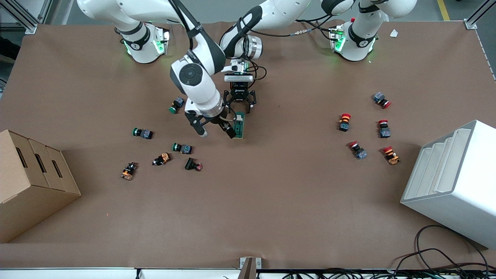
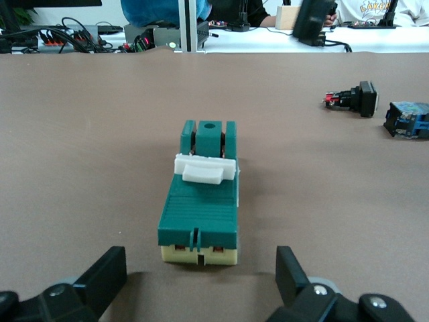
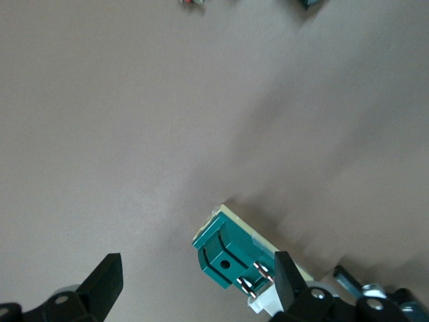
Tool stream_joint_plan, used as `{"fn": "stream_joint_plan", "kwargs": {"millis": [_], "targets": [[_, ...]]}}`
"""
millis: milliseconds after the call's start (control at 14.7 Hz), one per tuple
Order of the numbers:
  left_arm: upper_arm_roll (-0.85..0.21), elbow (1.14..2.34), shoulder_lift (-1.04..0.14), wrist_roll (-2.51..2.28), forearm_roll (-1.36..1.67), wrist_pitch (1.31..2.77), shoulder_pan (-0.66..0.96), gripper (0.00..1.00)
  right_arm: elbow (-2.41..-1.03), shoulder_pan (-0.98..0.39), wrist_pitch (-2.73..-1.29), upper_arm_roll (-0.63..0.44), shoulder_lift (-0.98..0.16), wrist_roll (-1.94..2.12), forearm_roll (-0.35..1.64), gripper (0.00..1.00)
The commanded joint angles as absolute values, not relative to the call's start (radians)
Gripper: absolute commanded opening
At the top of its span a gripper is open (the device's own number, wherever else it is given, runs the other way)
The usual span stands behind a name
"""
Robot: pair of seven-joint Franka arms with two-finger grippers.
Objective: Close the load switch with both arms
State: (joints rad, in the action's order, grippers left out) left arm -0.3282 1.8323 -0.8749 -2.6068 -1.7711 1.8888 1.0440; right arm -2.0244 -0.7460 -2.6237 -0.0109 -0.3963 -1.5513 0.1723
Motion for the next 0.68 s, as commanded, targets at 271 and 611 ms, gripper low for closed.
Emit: {"fn": "stream_joint_plan", "kwargs": {"millis": [271, 611], "targets": [[-0.339, 1.833, -0.991, -2.645, -1.756, 1.928, 1.083, 0.99, -2.157, -0.862, -2.825, -0.021, -0.393, -1.666, 0.187, 1.0], [-0.339, 1.833, -0.994, -2.645, -1.756, 1.924, 1.092, 0.99, -2.175, -0.91, -2.948, -0.021, -0.457, -1.712, 0.187, 1.0]]}}
